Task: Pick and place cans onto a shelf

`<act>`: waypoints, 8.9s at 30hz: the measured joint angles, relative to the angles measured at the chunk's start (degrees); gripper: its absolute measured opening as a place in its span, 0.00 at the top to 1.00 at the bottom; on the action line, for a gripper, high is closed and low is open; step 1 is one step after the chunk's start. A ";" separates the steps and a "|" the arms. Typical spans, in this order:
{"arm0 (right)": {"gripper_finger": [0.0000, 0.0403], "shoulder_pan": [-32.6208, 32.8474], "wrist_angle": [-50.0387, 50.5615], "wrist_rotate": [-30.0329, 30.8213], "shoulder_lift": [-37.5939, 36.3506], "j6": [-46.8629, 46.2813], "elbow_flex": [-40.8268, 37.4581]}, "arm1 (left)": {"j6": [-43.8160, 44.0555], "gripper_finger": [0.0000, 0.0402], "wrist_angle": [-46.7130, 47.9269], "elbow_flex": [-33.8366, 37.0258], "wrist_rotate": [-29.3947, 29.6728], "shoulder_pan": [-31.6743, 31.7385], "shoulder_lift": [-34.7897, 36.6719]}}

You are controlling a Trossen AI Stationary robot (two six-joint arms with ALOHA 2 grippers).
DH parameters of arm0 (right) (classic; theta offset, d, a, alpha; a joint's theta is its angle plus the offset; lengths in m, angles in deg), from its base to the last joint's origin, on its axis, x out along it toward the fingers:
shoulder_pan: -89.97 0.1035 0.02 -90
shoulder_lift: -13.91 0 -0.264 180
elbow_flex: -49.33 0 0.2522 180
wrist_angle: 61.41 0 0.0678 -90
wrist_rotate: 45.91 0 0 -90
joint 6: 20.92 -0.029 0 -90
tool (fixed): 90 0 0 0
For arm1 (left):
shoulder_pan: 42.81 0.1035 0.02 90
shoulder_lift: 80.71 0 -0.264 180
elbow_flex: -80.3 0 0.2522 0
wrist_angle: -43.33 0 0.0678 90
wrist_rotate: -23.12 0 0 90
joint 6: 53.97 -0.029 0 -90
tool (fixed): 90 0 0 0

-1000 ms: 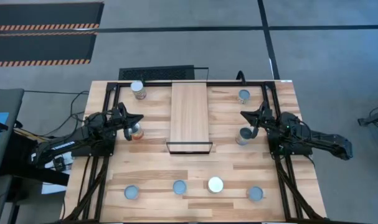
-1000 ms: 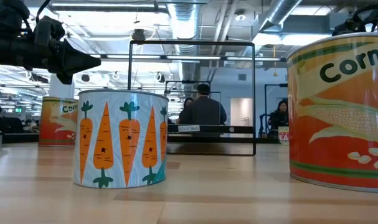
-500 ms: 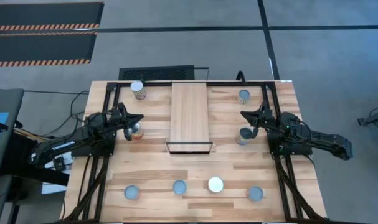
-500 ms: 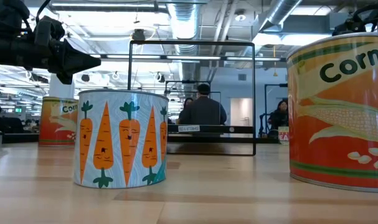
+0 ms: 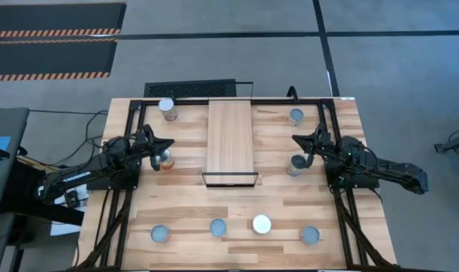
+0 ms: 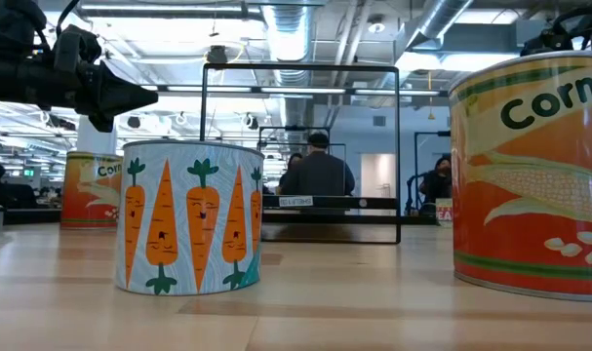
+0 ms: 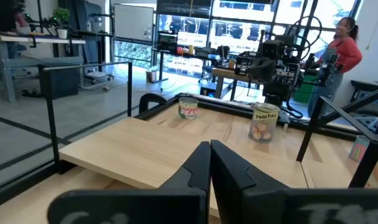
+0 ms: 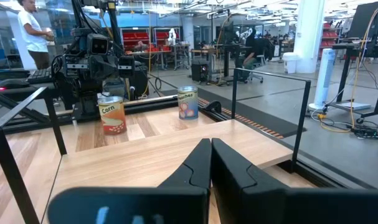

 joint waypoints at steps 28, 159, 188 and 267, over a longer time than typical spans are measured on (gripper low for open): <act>0.92 -0.01 -6.26 -0.73 -0.01 -2.83 0.75 | 1.05 1.00 -0.07 0.00 3.09 -0.01 -0.01; 0.97 -10.02 56.59 4.28 113.44 34.96 104.35 | -6.52 1.00 0.50 -0.76 2.50 0.00 -0.10; 0.84 -8.99 56.91 4.57 114.25 34.99 104.32 | -5.99 1.00 0.50 -0.79 2.45 0.00 -0.09; 0.83 -29.33 22.20 -1.08 60.69 8.11 32.30 | -4.98 1.00 0.25 -0.79 1.26 0.00 -5.86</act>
